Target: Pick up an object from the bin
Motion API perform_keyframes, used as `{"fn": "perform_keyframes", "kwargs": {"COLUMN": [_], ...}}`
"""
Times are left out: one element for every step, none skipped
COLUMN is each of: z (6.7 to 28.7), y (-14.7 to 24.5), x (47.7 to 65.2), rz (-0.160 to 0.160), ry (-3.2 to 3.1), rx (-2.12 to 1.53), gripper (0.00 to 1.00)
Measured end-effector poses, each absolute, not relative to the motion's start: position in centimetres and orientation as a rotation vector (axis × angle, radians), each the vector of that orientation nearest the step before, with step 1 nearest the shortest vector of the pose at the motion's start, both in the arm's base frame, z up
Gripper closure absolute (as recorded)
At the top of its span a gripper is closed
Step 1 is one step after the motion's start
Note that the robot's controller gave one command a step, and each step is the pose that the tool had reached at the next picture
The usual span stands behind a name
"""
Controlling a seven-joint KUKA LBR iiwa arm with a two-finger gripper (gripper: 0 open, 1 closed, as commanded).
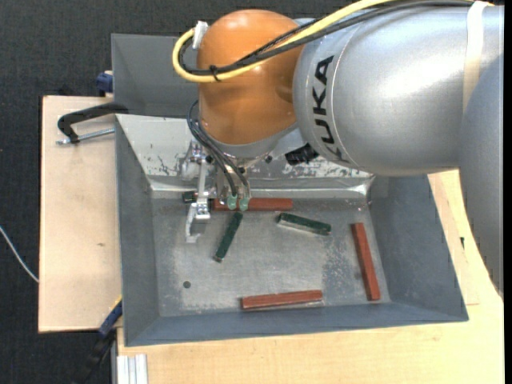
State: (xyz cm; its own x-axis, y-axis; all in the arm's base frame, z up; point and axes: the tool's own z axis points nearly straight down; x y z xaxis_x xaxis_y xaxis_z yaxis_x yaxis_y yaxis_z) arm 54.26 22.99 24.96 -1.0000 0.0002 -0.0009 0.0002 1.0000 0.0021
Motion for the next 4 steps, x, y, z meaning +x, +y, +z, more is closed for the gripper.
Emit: {"fn": "perform_keyframes", "kwargs": {"z": [25.0, 20.9, 18.5, 16.2], "y": [23.0, 19.3, 16.7, 14.1], "x": [54.3, 56.9, 56.5, 57.6], "rz": [0.003, 0.006, -0.001, 0.002], "ry": [3.141, 3.135, 3.141, 3.115], "rx": [0.000, -0.063, -0.087, -0.400], "gripper": [0.00, 0.00, 0.00, 0.00]}}
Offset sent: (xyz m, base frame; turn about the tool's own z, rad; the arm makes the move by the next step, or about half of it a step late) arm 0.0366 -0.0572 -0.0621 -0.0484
